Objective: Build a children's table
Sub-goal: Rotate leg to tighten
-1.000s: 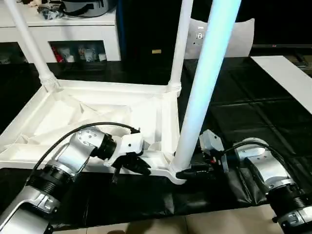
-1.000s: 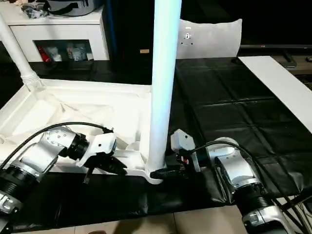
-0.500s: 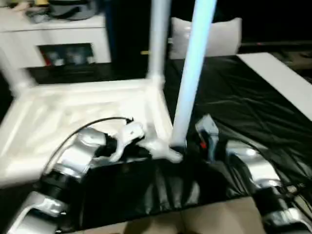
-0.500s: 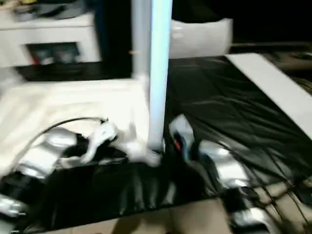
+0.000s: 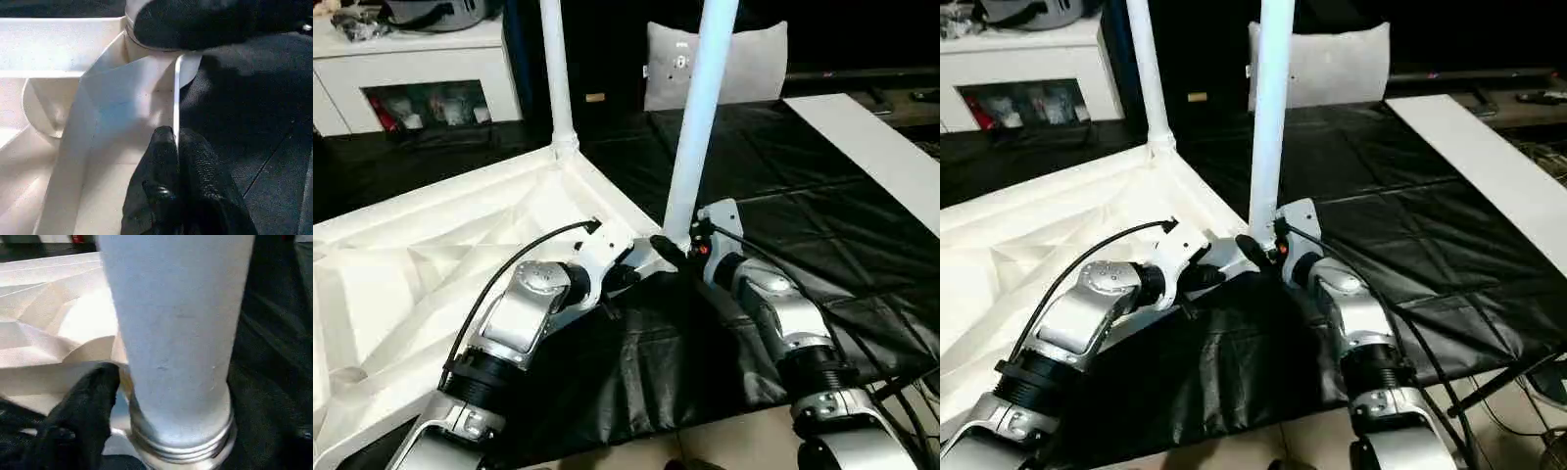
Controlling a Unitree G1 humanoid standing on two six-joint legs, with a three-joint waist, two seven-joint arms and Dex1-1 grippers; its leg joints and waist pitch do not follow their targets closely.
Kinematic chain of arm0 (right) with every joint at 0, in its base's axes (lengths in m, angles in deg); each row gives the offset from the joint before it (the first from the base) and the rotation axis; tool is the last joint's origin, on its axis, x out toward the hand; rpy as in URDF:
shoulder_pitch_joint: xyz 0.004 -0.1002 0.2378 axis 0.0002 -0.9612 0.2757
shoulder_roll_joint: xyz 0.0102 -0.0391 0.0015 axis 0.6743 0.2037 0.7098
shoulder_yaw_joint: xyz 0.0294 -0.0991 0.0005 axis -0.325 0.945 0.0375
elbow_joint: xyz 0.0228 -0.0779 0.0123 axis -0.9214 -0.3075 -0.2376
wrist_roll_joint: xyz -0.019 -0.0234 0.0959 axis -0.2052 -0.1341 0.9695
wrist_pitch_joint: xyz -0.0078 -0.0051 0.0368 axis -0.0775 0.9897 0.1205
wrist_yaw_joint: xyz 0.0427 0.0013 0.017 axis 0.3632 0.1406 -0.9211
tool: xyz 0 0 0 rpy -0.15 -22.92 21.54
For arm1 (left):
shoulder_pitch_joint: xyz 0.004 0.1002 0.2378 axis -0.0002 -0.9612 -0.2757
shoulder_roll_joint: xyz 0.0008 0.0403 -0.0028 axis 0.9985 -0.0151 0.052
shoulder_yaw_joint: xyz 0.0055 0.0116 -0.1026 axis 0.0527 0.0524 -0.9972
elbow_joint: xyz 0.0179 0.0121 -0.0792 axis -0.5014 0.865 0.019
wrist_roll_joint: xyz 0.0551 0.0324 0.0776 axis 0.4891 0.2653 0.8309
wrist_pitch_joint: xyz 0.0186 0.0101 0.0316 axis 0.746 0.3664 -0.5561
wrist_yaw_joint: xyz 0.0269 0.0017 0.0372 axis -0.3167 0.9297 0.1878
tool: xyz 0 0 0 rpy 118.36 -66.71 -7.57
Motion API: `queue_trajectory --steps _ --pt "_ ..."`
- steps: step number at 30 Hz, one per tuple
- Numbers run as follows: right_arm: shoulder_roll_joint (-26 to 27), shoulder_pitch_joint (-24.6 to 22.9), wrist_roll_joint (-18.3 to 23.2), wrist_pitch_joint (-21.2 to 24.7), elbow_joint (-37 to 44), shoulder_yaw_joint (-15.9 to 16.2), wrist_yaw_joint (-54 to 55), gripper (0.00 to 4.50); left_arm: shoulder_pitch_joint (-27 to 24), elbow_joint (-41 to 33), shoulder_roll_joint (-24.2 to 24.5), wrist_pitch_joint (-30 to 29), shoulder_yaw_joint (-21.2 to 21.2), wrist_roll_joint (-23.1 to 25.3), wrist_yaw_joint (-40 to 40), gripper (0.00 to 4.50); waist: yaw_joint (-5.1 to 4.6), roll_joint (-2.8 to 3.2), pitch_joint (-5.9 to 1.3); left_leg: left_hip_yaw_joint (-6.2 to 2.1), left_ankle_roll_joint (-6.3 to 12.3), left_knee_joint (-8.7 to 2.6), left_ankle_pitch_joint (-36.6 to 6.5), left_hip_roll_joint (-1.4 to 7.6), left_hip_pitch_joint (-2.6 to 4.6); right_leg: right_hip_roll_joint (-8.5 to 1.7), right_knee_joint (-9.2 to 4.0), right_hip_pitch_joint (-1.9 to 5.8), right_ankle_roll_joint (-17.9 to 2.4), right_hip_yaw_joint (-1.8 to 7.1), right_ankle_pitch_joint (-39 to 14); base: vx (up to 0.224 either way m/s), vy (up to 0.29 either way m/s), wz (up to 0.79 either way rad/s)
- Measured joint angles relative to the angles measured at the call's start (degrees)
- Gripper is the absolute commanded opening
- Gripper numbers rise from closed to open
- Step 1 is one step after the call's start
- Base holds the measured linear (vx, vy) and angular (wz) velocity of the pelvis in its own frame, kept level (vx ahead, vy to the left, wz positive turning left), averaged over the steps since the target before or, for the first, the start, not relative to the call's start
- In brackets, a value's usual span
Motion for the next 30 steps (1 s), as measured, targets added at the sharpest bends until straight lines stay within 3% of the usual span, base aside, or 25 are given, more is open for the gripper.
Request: queue_trajectory --steps 5,12,16,19,23,30 --pt "-4.96 -3.1 0.51 -2.98 2.43 1.28 -8.27 4.39 -0.23 0.01 3.02 2.17 1.02 -1.16 3.84 0.0 0.4 0.05 0.03 0.05 0.01 0.02 0.0 0.0 0.04 0.0 0.01 -0.02 -0.03 0.06 0.02 0.0 0.0 0.0" --pt "-12.68 -5.0 2.19 -7.68 5.99 3.21 -21.31 4.46 -0.9 1.09 9.76 8.81 2.23 -2.71 13.51 0.0 0.89 0.04 0.03 0.05 0.0 0.05 0.01 0.0 0.15 0.01 0.05 0.1 0.11 0.06 -0.05 0.0 0.0 0.0" --pt "-15.22 -5.45 5.28 -7.46 8.85 3.59 -30.26 4.46 -0.92 2.26 14.32 13.34 3.18 -4.02 21.04 0.0 1.49 -0.02 0.01 0.05 0.0 0.06 0.02 -0.01 0.21 0.01 0.06 0.18 0.14 0.17 -0.06 0.0 0.0 0.0" --pt "-16.49 -5.83 7.19 -6.56 10.14 4.75 -35.76 4.46 -0.92 3.16 15.83 17.45 4.17 -4.36 25.94 0.0 2.45 -0.11 0.0 0.09 0.01 0.1 0.02 -0.08 0.23 0.01 0.08 0.2 0.14 0.42 -0.06 0.0 0.0 0.0" --pt "-17.77 -5.23 7.45 -6.16 9.98 7.45 -41.9 4.1 -0.21 5.52 18.43 22.98 5.51 -4.97 31.74 0.0 2.83 -0.31 -0.01 0.16 0.03 0.14 0.03 -0.11 0.3 0.01 0.25 0.19 0.14 0.75 -0.06 0.0 0.0 0.0" --pt "-18.31 -3.75 7.27 -5.76 8.66 10.4 -46.87 3.49 1.23 7.31 19.44 26.24 7.27 -4.97 36.5 0.0 3.21 -0.52 -0.02 0.2 -0.21 0.18 -0.1 -0.1 0.51 0.01 0.31 0.35 0.29 0.83 -0.15 0.0 0.0 0.0"
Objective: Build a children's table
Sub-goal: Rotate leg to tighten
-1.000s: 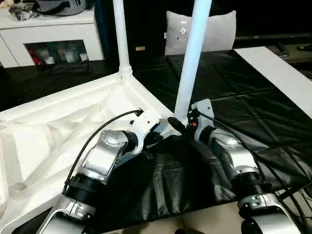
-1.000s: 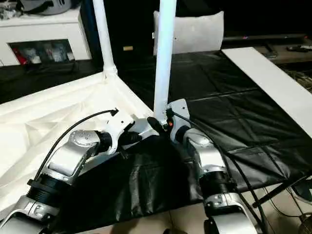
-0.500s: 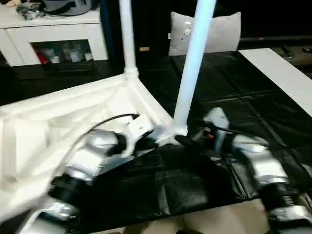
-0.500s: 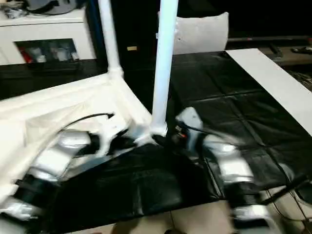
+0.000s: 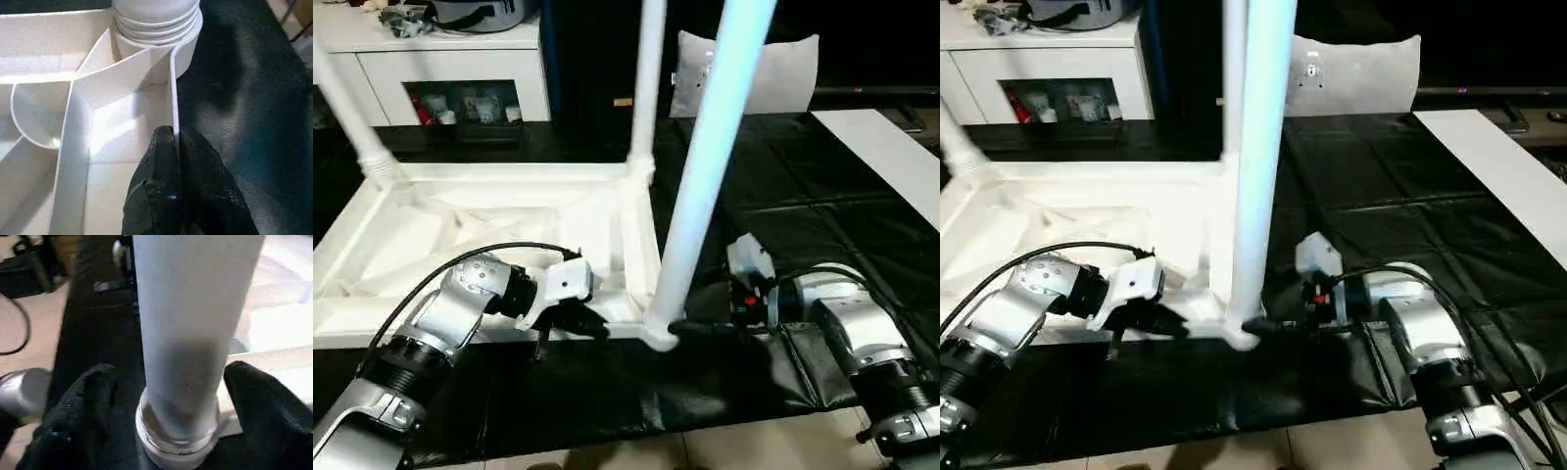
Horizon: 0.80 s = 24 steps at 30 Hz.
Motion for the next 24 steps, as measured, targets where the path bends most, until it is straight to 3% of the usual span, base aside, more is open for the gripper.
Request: queue_trajectory --steps 5,17,22,24 --pt "0.0 0.44 0.0 1.01 -0.6 0.43 -1.82 3.04 0.16 0.12 0.25 1.25 0.46 -0.18 1.87 0.0 0.35 -0.33 0.03 0.02 0.0 0.0 0.0 0.0 0.01 0.01 0.05 -0.02 0.01 0.04 -0.01 0.0 0.0 0.0" --pt "0.16 1.38 0.56 2.46 -0.79 0.59 -3.62 1.98 0.17 0.35 0.2 1.6 0.5 -0.43 2.77 0.0 0.65 -0.44 0.02 0.04 -0.01 -0.01 0.0 0.0 0.02 0.0 0.06 -0.02 0.03 0.05 -0.02 0.0 0.0 0.0" --pt "0.82 -0.62 1.89 6.96 2.03 -0.35 -1.25 1.91 -0.01 -0.42 -0.82 -3.36 -0.08 -1.34 1.83 0.0 0.69 -0.42 0.02 0.06 -0.02 -0.01 0.0 0.0 0.04 -0.01 0.06 -0.01 0.03 0.07 -0.02 0.0 0.0 0.0" --pt "1.94 -1.01 1.4 10.21 2.87 -1.72 3.64 1.91 -0.45 -1.32 -2.14 -7.36 -1.58 -0.78 -2.39 0.0 0.5 -0.41 0.01 0.07 -0.13 0.0 0.08 0.0 0.14 0.0 0.09 0.06 0.03 0.08 -0.02 0.0 0.0 0.0"
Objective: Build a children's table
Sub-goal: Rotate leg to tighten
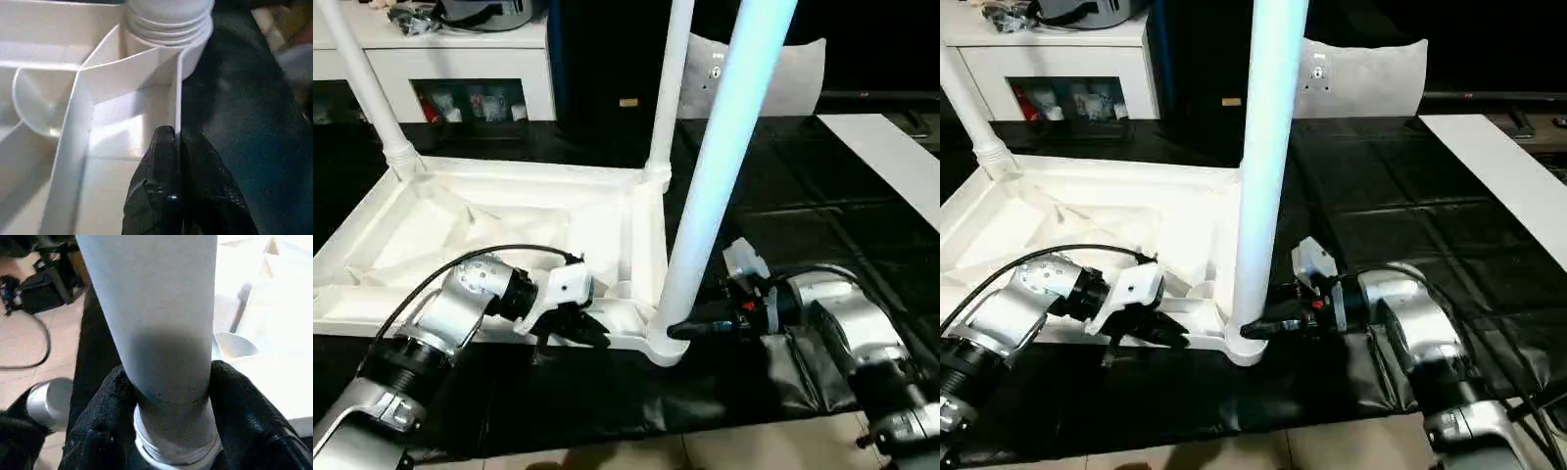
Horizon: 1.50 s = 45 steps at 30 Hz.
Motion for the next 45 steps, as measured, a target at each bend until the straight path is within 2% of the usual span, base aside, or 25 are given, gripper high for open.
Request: queue_trajectory --steps 1,5,6,8,10,13,14,16,20,21,27,28,29,30,34,38,45 --pt "1.12 0.09 -0.58 0.88 0.05 -0.8 3.34 1.91 -0.02 -0.25 -0.61 -1.8 -0.75 0.49 -2.38 0.0 -0.19 -0.01 -0.01 0.0 -0.05 0.01 0.03 -0.04 0.02 0.03 0.01 0.0 0.0 0.0 0.0 0.0 0.0 0.0" --pt "7.5 1.12 -3.01 2.4 -1.83 -4.81 19.27 1.91 -0.34 -1.42 -4.85 -9.58 -3.97 2.0 -13.06 0.0 -2.48 0.0 -0.01 0.0 -0.24 0.07 0.15 -0.08 0.05 0.08 -0.12 -0.07 0.01 -0.07 0.01 0.0 0.0 0.0" --pt "10.04 2.18 -4.03 2.65 -3.35 -6.17 24.73 1.91 -0.66 -2.25 -7.17 -12.17 -5.11 2.76 -17.26 0.0 -3.42 0.0 -0.01 0.0 -0.24 0.1 0.15 -0.07 0.04 0.09 -0.17 -0.07 0.02 -0.08 0.02 0.0 0.0 0.0" --pt "13.78 4.78 -6.25 2.81 -6.01 -7.56 34.8 1.91 -0.7 -2.96 -11.68 -15.51 -6.41 4.48 -25.02 0.0 -4.65 0.0 -0.01 0.0 -0.24 0.13 0.15 -0.08 0.0 0.09 -0.22 -0.11 0.02 -0.08 0.02 0.0 0.0 0.0" --pt "15.55 6.16 -7.15 2.84 -7.29 -8.0 40.19 1.91 -0.73 -3.34 -14.14 -16.76 -6.77 5.09 -29.36 0.0 -4.86 0.0 -0.01 0.0 -0.23 0.11 0.15 -0.05 -0.04 0.12 -0.23 -0.16 0.02 -0.11 0.03 0.0 0.0 0.0" --pt "16.74 7.19 -7.88 2.58 -8.06 -8.18 44.0 1.91 -1.57 -4.75 -16.46 -18.19 -7.34 5.31 -33.5 0.0 -4.59 0.0 -0.01 -0.01 -0.21 -0.06 0.13 -0.04 -0.08 0.14 -0.22 -0.18 0.03 -0.11 0.09 0.0 0.0 0.0" --pt "16.92 7.17 -8.13 2.08 -8.09 -8.39 44.02 2.26 -1.83 -5.24 -16.76 -18.47 -7.49 5.45 -34.03 0.0 -4.46 -0.01 -0.01 -0.01 -0.17 -0.1 0.1 -0.04 -0.08 0.14 -0.21 -0.18 0.05 -0.11 0.12 0.0 0.0 0.0" --pt "17.46 7.06 -8.39 1.42 -8.07 -8.99 44.01 2.61 -2.04 -6.37 -16.93 -19.5 -7.58 5.68 -34.7 0.0 -4.21 -0.02 -0.01 -0.01 -0.15 -0.27 0.08 -0.04 -0.16 0.14 -0.19 -0.3 0.05 -0.11 0.13 0.0 0.0 0.0" --pt "17.8 6.74 -8.39 0.12 -8.02 -9.05 43.98 2.8 -2.11 -7.27 -16.92 -20.06 -7.31 6.05 -35.17 0.0 -4.07 -0.02 -0.01 0.0 -0.09 -0.39 0.05 -0.05 -0.21 0.14 -0.2 -0.4 -0.03 -0.1 0.17 0.0 0.0 0.0" --pt "17.78 6.51 -8.36 -0.43 -8.01 -9.05 43.74 3.03 -2.12 -7.55 -16.7 -20.13 -6.99 6.11 -35.25 0.0 -4.08 -0.02 -0.01 0.0 -0.07 -0.39 0.04 -0.05 -0.23 0.14 -0.22 -0.4 -0.04 -0.09 0.17 0.0 0.0 0.0" --pt "16.29 4.59 -6.58 -1.84 -6.98 -9.05 39.92 3.38 -2.28 -7.89 -15.85 -19.51 -6.11 5.86 -34.06 0.0 -3.74 -0.02 -0.01 0.01 -0.07 -0.39 0.04 -0.05 -0.24 0.14 -0.24 -0.39 -0.01 -0.08 0.16 0.0 0.0 0.0" --pt "15.52 4.27 -6.45 -1.92 -6.72 -9.02 38.69 3.54 -2.3 -7.92 -15.6 -19.28 -5.9 5.78 -33.52 0.0 -3.59 0.01 0.01 0.0 -0.08 -0.39 0.03 -0.05 -0.24 0.14 -0.23 -0.39 -0.01 -0.08 0.16 0.0 0.0 0.0" --pt "13.9 3.66 -6.36 -2.16 -5.98 -8.74 36.32 3.54 -2.31 -7.92 -14.87 -18.83 -5.62 5.37 -32.3 0.0 -3.33 0.01 0.01 0.0 -0.08 -0.38 0.03 -0.05 -0.26 0.14 -0.25 -0.39 -0.01 -0.09 0.15 0.0 0.0 0.0" --pt "12.77 3.13 -6.31 -2.45 -5.47 -8.3 34.3 3.73 -2.35 -7.92 -14.25 -18.51 -5.36 4.94 -31.22 0.0 -3.1 0.02 0.01 0.0 -0.08 -0.38 0.04 -0.05 -0.25 0.14 -0.25 -0.39 0.0 -0.09 0.15 0.0 0.0 0.0" --pt "7.42 2.3 -5.87 -3.72 -4.61 -6.34 25.32 4.08 -2.43 -7.91 -10.69 -16.15 -3.93 3.6 -25.8 0.0 -2.85 0.01 0.01 0.0 -0.08 -0.38 0.04 -0.05 -0.23 0.14 -0.23 -0.37 -0.01 -0.09 0.16 0.0 0.0 0.0" --pt "3.44 2.18 -5.83 -4.95 -4.01 -3.8 17.56 4.38 -2.5 -7.23 -5.64 -11.32 -2.99 3.14 -18.73 0.0 -2.59 0.0 0.02 0.0 -0.08 -0.33 0.06 -0.04 -0.21 0.14 -0.2 -0.34 0.0 -0.09 0.16 0.0 0.0 0.0" --pt "-2.0 2.24 -5.13 -7.68 -3.82 -1.7 5.96 4.38 -2.13 -5.2 0.76 -4.0 -1.26 0.86 -5.3 0.0 -0.77 -0.07 0.04 0.0 -0.08 -0.23 0.06 -0.05 -0.21 0.07 -0.17 -0.25 0.01 -0.05 0.17 0.0 0.0 0.0"
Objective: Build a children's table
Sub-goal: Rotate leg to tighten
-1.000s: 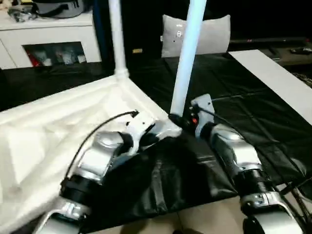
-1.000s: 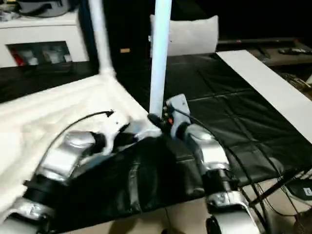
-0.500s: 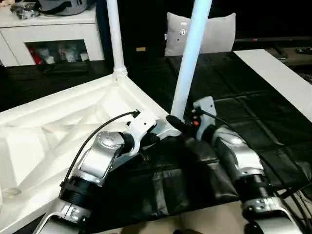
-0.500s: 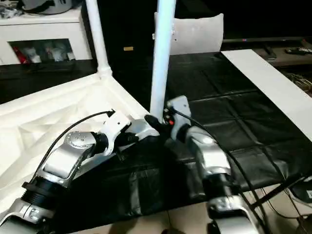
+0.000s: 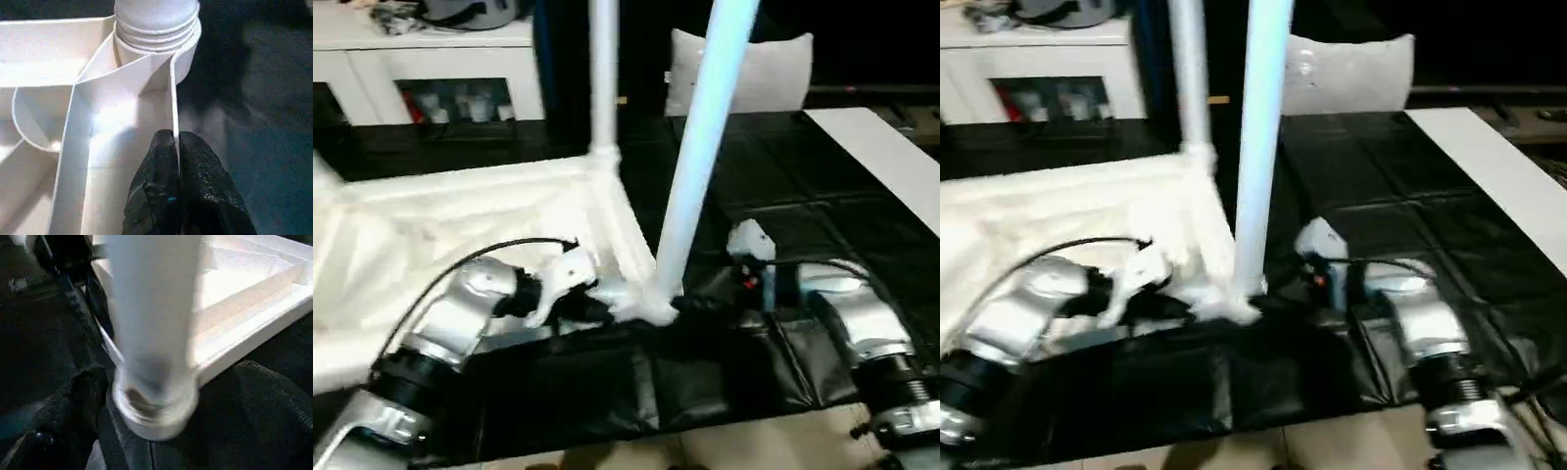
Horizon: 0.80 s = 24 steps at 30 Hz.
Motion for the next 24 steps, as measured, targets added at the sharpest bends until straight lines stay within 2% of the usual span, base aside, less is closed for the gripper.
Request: queue_trajectory --steps 4,7,8,11,18,24 --pt "-0.69 0.01 1.34 -1.04 0.13 1.94 -6.76 4.04 1.24 1.03 2.08 2.89 2.3 -0.42 5.39 0.0 0.35 -0.01 0.0 0.0 0.0 0.0 0.0 0.01 0.04 0.0 0.03 0.03 0.0 0.0 0.0 0.0 0.0 0.0" --pt "-0.95 0.05 1.45 -1.0 0.13 3.11 -9.13 3.92 1.86 1.69 2.32 4.32 3.32 -0.41 7.44 0.0 0.78 -0.02 -0.01 0.0 -0.01 0.06 0.01 0.03 0.07 0.0 0.06 0.06 0.0 0.0 0.0 0.0 0.0 0.0" --pt "-0.96 0.15 1.48 -0.92 0.13 3.56 -9.71 3.66 1.93 1.88 2.28 4.74 3.5 -0.41 8.05 0.0 0.81 -0.02 -0.01 0.01 -0.01 0.07 0.0 0.02 0.08 0.0 0.06 0.07 0.01 0.0 -0.01 0.0 0.0 0.0" --pt "-0.81 0.26 1.94 -0.45 0.12 4.08 -11.61 3.55 2.32 2.41 2.23 6.01 4.16 -0.47 10.05 0.0 0.82 -0.04 -0.01 0.01 -0.01 0.09 0.0 0.03 0.09 0.0 0.07 0.09 0.02 0.02 -0.01 0.0 0.0 0.0" --pt "-0.15 0.49 3.16 2.1 0.12 5.18 -13.41 2.88 2.34 2.46 2.19 6.33 4.34 -0.64 10.94 0.0 0.9 -0.08 -0.02 0.01 -0.01 0.09 0.0 0.04 0.07 -0.01 0.08 0.08 0.04 0.02 -0.03 0.0 0.0 0.0" --pt "-0.17 0.49 3.78 4.53 0.28 5.7 -14.27 2.5 2.34 2.49 2.2 6.49 4.34 -0.64 11.0 0.0 0.91 -0.17 -0.02 0.01 -0.01 0.09 0.0 0.04 0.07 0.0 0.08 0.08 0.06 0.02 -0.03 0.0 0.0 0.0"
